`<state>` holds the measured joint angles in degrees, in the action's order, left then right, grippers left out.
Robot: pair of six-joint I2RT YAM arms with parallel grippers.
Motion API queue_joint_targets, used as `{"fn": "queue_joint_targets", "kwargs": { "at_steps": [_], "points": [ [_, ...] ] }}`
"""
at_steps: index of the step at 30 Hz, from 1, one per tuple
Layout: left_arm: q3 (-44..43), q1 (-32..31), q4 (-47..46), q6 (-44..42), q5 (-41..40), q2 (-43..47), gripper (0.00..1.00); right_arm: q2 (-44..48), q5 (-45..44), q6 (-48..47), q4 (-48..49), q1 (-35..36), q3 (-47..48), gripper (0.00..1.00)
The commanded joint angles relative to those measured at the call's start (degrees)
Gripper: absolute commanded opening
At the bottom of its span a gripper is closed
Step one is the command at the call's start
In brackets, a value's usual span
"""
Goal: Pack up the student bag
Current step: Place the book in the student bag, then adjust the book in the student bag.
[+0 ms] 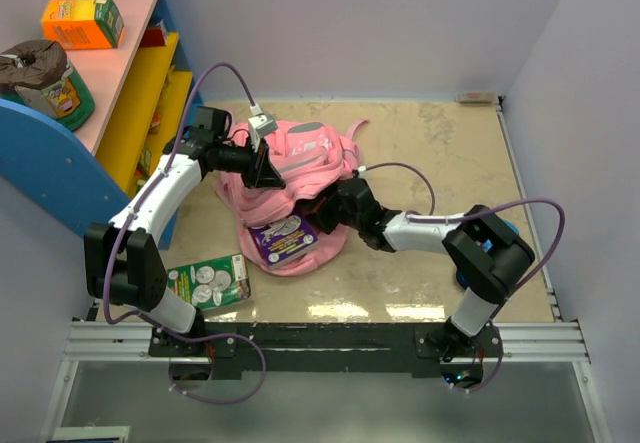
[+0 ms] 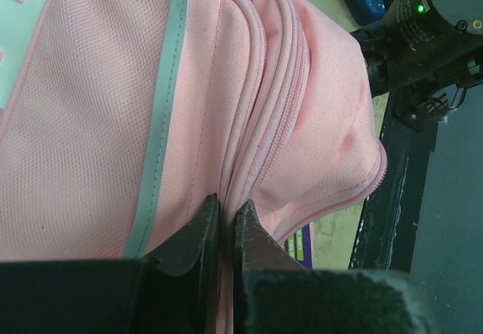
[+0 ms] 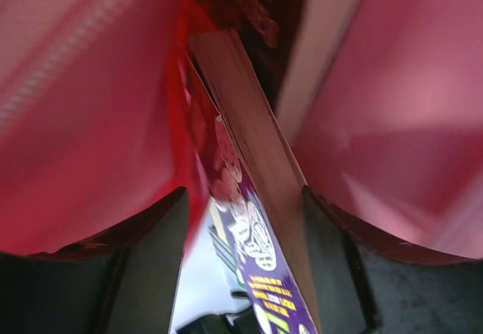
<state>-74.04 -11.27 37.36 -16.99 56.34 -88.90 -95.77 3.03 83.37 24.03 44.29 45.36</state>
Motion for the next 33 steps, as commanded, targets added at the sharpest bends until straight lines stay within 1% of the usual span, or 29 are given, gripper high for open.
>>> {"fn": "queue_joint_targets", "kwargs": {
  "at_steps": [1,3,4,5,6,7,8,10,11,12,13,14,15,16,17,18,19,20,21,22,23,24,25,26,28,31,33],
  "points": [
    [-2.5,-0.1,-1.3,3.2,5.3,2.0,0.00,-1.4,-5.5,3.2,2.6,2.5,6.3,0.61],
    [-2.5,-0.1,-1.3,3.2,5.4,1.9,0.00,-1.4,-8.5,2.0,0.3,2.6,7.3,0.60],
    [-2.6,0.0,-1.3,3.5,5.5,1.9,0.00,-1.2,-9.7,-0.7,-1.3,2.6,8.4,0.60],
    [-2.6,0.0,-1.3,3.4,5.5,1.9,0.00,0.0,-12.6,-2.5,-3.6,2.4,9.1,0.65],
    [-2.6,0.0,-1.3,3.3,5.5,2.2,0.00,0.8,-13.6,-4.1,-7.2,2.5,9.5,0.68],
    [-2.5,0.0,-1.2,3.2,5.4,2.2,0.00,1.8,-14.3,-7.1,-8.5,2.4,9.0,0.70],
    [-2.4,0.0,-1.2,3.0,5.2,2.4,0.00,4.7,-16.1,-8.1,-9.9,2.5,8.4,0.74],
    [-2.2,0.0,-0.9,2.5,5.2,2.4,0.00,8.4,-18.0,-10.8,-12.7,2.4,4.8,0.76],
    [-2.2,0.0,-0.7,2.3,5.2,2.1,0.00,12.1,-18.6,-11.3,-13.3,2.4,3.3,0.76],
    [-2.1,0.0,-0.6,2.1,5.2,2.0,0.00,14.4,-19.8,-12.1,-14.1,2.4,1.7,0.73],
    [-2.1,0.1,-0.6,2.1,5.3,1.9,0.00,16.4,-20.3,-14.8,-14.6,2.4,-0.7,0.69],
    [-2.1,0.0,-0.6,2.0,5.4,1.7,0.00,18.1,-20.4,-15.7,-15.1,3.0,-1.8,0.56],
    [-2.1,0.0,-0.8,2.1,5.4,1.7,0.00,21.2,-19.2,-16.5,-14.5,3.3,-4.4,0.48],
    [-2.1,0.1,-1.0,2.1,5.3,1.7,0.00,22.2,-18.3,-19.7,-13.9,3.8,-5.4,0.36],
    [-2.2,0.0,-1.2,2.3,5.3,1.5,0.00,23.2,-18.3,-20.6,-14.4,5.3,-5.9,0.17],
    [-2.7,0.0,-1.0,2.4,5.2,1.4,0.00,24.3,-18.0,-21.8,-15.0,6.6,-6.9,0.11],
    [-2.9,0.0,-0.9,2.3,5.2,1.3,0.00,24.7,-18.6,-25.2,-14.9,9.9,-7.2,0.07],
    [-3.0,0.0,-0.9,2.4,5.2,1.2,0.00,25.0,-19.5,-26.1,-15.4,12.0,-7.5,0.06],
    [-3.3,0.0,-1.0,2.6,5.1,1.2,0.00,25.2,-19.8,-27.6,-13.7,13.9,-8.4,0.06],
    [-3.5,0.1,-1.1,2.8,4.9,1.2,0.00,25.2,-20.1,-31.2,-12.4,17.8,-8.8,0.06],
    [-3.6,0.0,-1.1,2.9,4.6,1.0,0.00,24.9,-19.7,-33.3,-10.9,19.7,-9.1,0.07],
    [-3.9,0.0,-1.2,3.2,4.5,0.9,0.00,24.8,-19.0,-35.6,-7.3,21.4,-9.7,0.08],
    [-4.1,0.0,-1.2,3.4,4.4,0.8,0.00,24.1,-19.5,-39.3,-6.2,24.8,-9.7,0.08],
    [-4.3,0.0,-1.2,3.5,4.2,0.5,0.00,23.7,-19.5,-41.3,-4.9,26.3,-9.8,0.08],
    [-4.5,0.0,-1.2,3.5,4.2,0.4,0.00,21.4,-20.6,-45.0,-2.7,28.8,-9.2,0.08],
    [-4.5,0.0,-1.2,3.5,3.9,0.4,0.00,17.6,-21.2,-48.6,-2.1,29.4,-6.4,0.07],
    [-4.6,0.1,-1.0,3.4,3.8,0.5,0.00,13.5,-22.5,-49.7,-2.2,29.4,-3.9,0.06]
  ]
}}
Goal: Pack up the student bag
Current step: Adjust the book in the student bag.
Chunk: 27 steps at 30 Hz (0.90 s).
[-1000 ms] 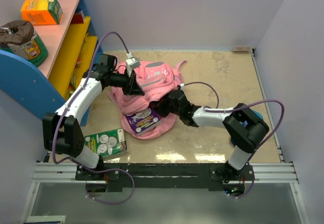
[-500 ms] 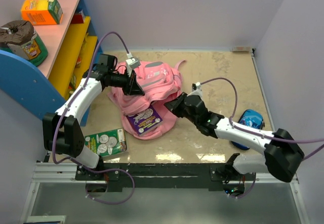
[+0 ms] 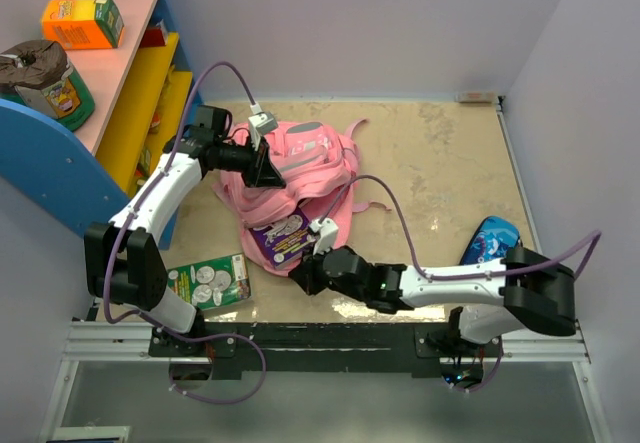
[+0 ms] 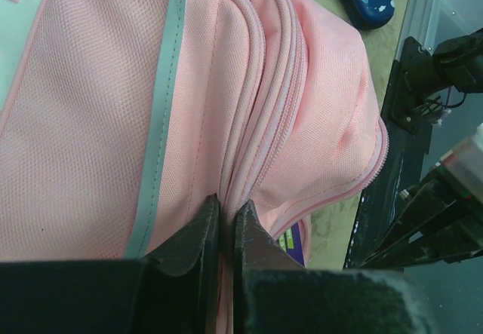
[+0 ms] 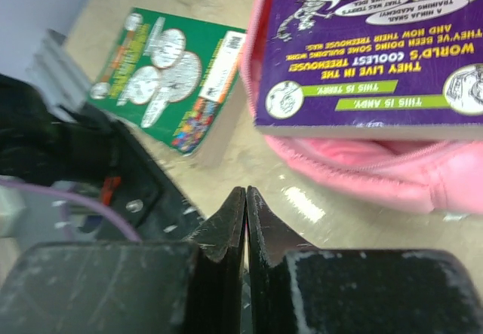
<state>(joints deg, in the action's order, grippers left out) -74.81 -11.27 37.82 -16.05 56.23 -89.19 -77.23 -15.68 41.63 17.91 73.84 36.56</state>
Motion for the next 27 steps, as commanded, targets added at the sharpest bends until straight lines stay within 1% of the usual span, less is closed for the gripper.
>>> {"fn": "queue_joint_targets", "kwargs": {
  "at_steps": [1,2,4,9,10,12,13,16,19,22,25,27],
  "points": [
    [-3.9,0.0,-1.3,2.4,4.0,0.9,0.00,-6.4,-4.5,-8.8,3.8,0.0,5.8,0.06],
    [-3.9,0.0,-1.3,2.4,4.0,0.9,0.00,-9.0,-5.2,-9.3,3.9,-0.1,6.6,0.03],
    [-4.0,0.1,-1.1,2.3,4.1,1.0,0.00,-11.1,-7.9,-9.9,4.8,-0.1,8.5,0.00],
    [-4.1,0.0,-0.2,1.5,4.8,0.9,0.00,-17.4,-14.1,-11.7,7.7,-0.2,12.3,0.00],
    [-4.1,0.0,0.0,1.1,4.9,0.8,0.00,-18.1,-18.5,-12.3,7.7,-0.2,12.9,0.00],
    [-4.0,0.0,0.5,0.5,5.0,0.5,0.00,-20.4,-21.4,-13.2,8.8,-1.0,14.8,0.00],
    [-4.0,0.1,0.6,0.3,5.0,0.4,0.00,-21.2,-25.1,-13.3,8.8,-1.6,15.5,0.00],
    [-4.0,0.0,1.1,-0.5,5.2,0.1,0.00,-24.9,-29.5,-13.2,9.6,-4.6,17.8,0.00],
    [-4.1,0.1,1.1,-0.9,4.9,-0.3,0.00,-27.0,-29.8,-13.1,12.1,-8.2,19.1,0.00],
    [-4.6,0.0,1.5,-1.3,4.8,-0.5,0.00,-28.2,-30.5,-14.6,13.5,-9.3,21.0,0.00],
    [-4.7,0.2,1.6,-1.3,4.9,-0.7,0.00,-29.1,-31.2,-14.1,11.0,-10.0,23.4,0.00],
    [-4.8,0.1,1.8,-1.6,4.9,-0.6,0.00,-27.4,-30.1,-13.1,9.3,-9.9,22.7,0.00]
  ]
}}
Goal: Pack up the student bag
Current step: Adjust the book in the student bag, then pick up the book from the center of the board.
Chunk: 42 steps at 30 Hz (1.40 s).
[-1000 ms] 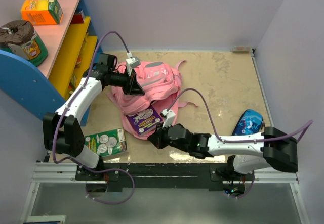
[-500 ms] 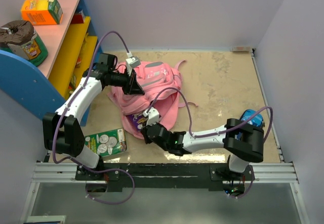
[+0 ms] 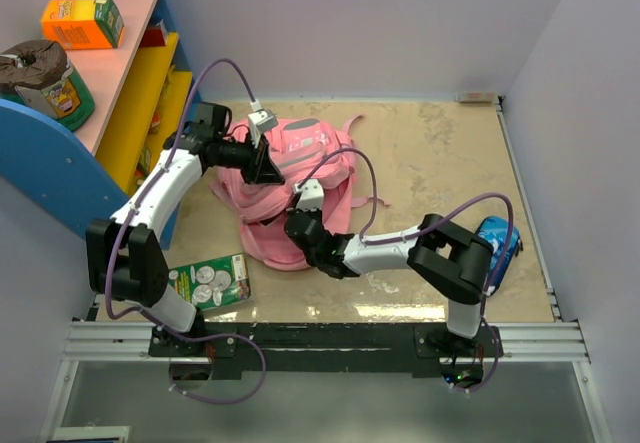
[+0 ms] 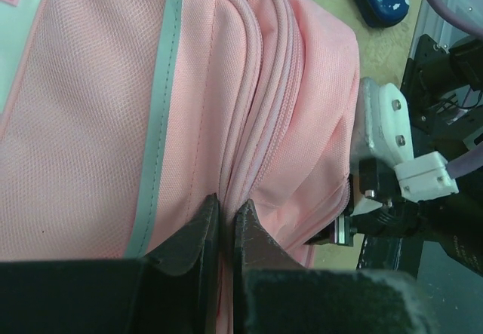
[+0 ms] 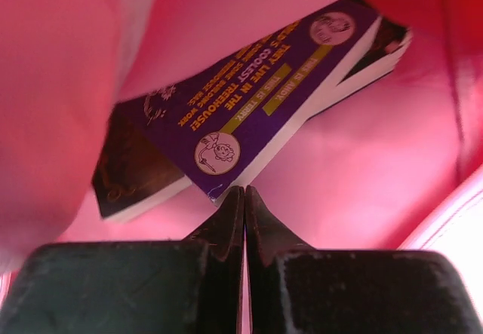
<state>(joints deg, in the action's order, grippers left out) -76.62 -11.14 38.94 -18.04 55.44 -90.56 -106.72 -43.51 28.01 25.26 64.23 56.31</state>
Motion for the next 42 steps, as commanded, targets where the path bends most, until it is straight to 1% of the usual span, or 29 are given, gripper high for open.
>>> {"fn": "queue_joint_targets", "kwargs": {
  "at_steps": [1,3,4,6,7,9,10,12,13,14,17,18,19,20,21,23,24,26,29,30,33,37,42],
  "points": [
    [-2.9,0.0,0.7,0.2,5.4,0.9,0.00,3.4,-1.8,0.9,1.4,0.6,2.2,0.00],
    [-2.8,0.1,0.2,0.2,5.0,0.9,0.00,7.9,-1.8,-1.4,1.6,3.0,-0.7,0.06],
    [-2.8,0.0,-0.1,0.4,4.9,0.7,0.00,9.4,-1.7,-2.8,1.8,6.6,-1.6,0.19],
    [-2.7,0.1,-0.9,0.6,4.7,0.5,0.00,14.0,-0.4,-4.0,1.1,10.0,-3.6,0.32],
    [-2.7,0.0,-1.1,0.6,4.2,0.1,0.00,15.2,1.0,-3.5,0.1,12.1,-3.9,0.43],
    [-2.4,0.1,-1.8,0.6,3.7,-0.1,0.00,19.2,4.8,-0.5,-1.5,13.0,-5.9,0.53],
    [-2.4,0.1,-2.1,0.6,3.4,-0.2,0.00,20.2,9.9,0.7,-1.3,13.0,-6.8,0.60],
    [-2.7,0.1,-3.0,1.3,2.8,-0.6,0.00,20.0,15.7,1.9,0.1,13.0,-7.5,0.66],
    [-2.8,0.1,-3.3,1.7,2.2,-0.8,0.00,19.0,21.7,1.9,0.6,13.0,-7.1,0.69],
    [-3.5,0.1,-3.7,2.0,2.0,-1.1,0.00,17.9,23.2,1.8,0.3,13.4,-5.5,0.71],
    [-5.0,0.1,-3.9,2.7,1.3,-2.2,0.00,10.6,26.7,-3.6,0.8,15.8,-2.1,0.74],
    [-5.3,0.0,-3.7,2.7,1.3,-2.3,0.00,8.7,27.2,-8.9,0.7,17.5,-1.0,0.75],
    [-5.6,0.1,-3.5,2.7,1.2,-2.6,0.00,4.8,27.0,-11.8,0.1,18.3,0.3,0.76],
    [-5.9,0.0,-3.2,2.7,1.2,-2.6,0.00,3.1,26.0,-15.1,-1.2,19.1,2.6,0.77],
    [-6.0,0.1,-2.9,2.5,1.2,-2.7,0.00,1.8,25.9,-21.2,-1.5,20.0,3.4,0.77],
    [-6.3,0.1,-2.0,1.7,1.2,-2.6,0.00,-0.1,26.6,-26.3,-1.0,20.3,4.0,0.77],
    [-6.2,0.1,-1.9,1.5,1.2,-2.6,0.00,0.0,28.5,-30.1,-0.6,20.2,3.9,0.78],
    [-6.0,0.1,-1.3,1.0,1.2,-2.6,0.00,-0.2,29.2,-33.0,0.1,20.3,4.2,0.79],
    [-5.6,0.1,-1.3,0.7,1.4,-2.4,0.00,-2.8,28.2,-37.6,-2.6,20.2,7.7,0.80],
    [-5.6,0.1,-1.2,0.6,1.6,-2.3,0.00,-3.3,26.8,-38.3,-2.6,20.1,8.2,0.80],
    [-5.2,0.1,-1.1,0.6,2.3,-2.2,0.00,-4.4,26.3,-40.4,-2.5,20.4,9.1,0.79],
    [-4.7,0.1,-1.0,-0.1,2.7,-2.2,0.00,-5.3,26.6,-43.2,-1.6,20.5,8.6,0.79],
    [-4.9,0.1,-0.6,-0.3,3.5,-2.7,0.00,-8.5,29.3,-48.5,-4.2,20.4,11.9,0.79]
  ]
}}
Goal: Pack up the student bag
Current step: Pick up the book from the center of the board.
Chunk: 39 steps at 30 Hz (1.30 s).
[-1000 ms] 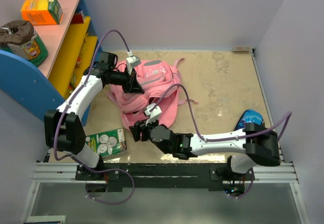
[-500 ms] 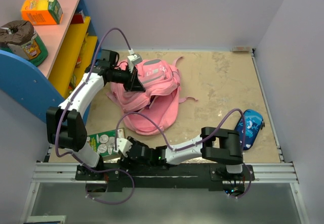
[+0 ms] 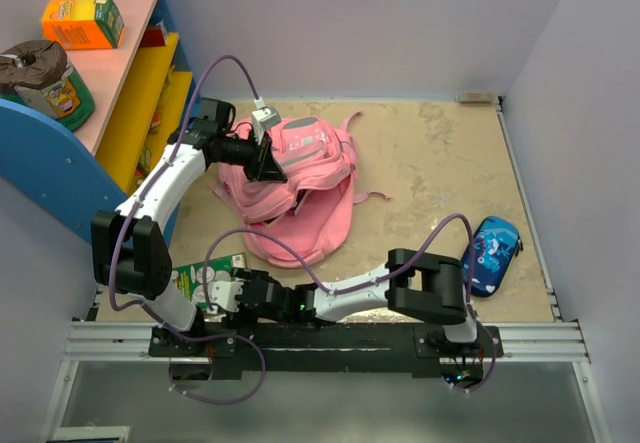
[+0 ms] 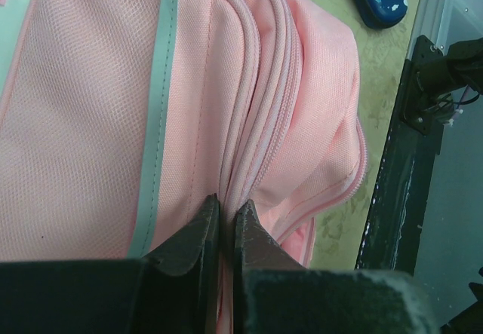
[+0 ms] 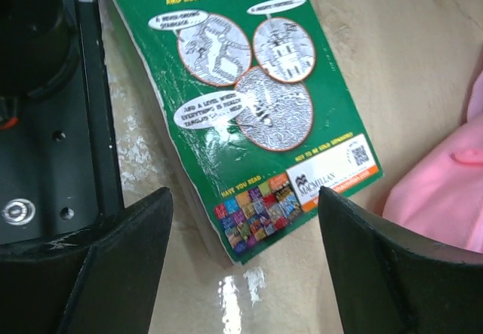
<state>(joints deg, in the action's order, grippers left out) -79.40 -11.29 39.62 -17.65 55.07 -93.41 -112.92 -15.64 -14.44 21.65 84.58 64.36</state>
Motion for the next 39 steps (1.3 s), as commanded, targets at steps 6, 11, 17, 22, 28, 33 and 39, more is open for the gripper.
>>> {"fn": "queue_joint_targets", "kwargs": {
  "at_steps": [6,11,17,22,28,33,39],
  "points": [
    [-1.9,0.2,-0.9,-1.2,4.2,-0.1,0.00,-8.3,3.5,-8.1,-1.7,-0.3,9.9,0.79],
    [-1.9,0.3,0.0,-2.0,4.0,0.2,0.00,-10.6,6.6,-3.1,-2.4,-3.2,11.7,0.75],
    [-2.0,0.2,0.0,-2.0,3.8,0.2,0.00,-8.5,14.5,5.2,-3.8,-8.4,5.3,0.48],
    [-2.3,0.3,0.1,-2.0,3.4,0.3,0.00,-5.4,15.6,10.5,-2.7,-9.5,-4.6,0.16],
    [-2.3,0.3,0.1,-1.6,2.4,1.0,0.00,3.7,12.5,21.3,2.0,-9.3,-19.3,0.00],
    [-2.2,0.3,-2.0,0.4,1.6,1.2,0.00,14.4,-4.4,35.2,-4.7,-5.0,-26.5,0.00],
    [-2.4,0.3,-5.4,3.3,0.6,0.9,0.00,36.4,-16.1,46.1,-15.1,2.4,-28.6,0.00]
  ]
}}
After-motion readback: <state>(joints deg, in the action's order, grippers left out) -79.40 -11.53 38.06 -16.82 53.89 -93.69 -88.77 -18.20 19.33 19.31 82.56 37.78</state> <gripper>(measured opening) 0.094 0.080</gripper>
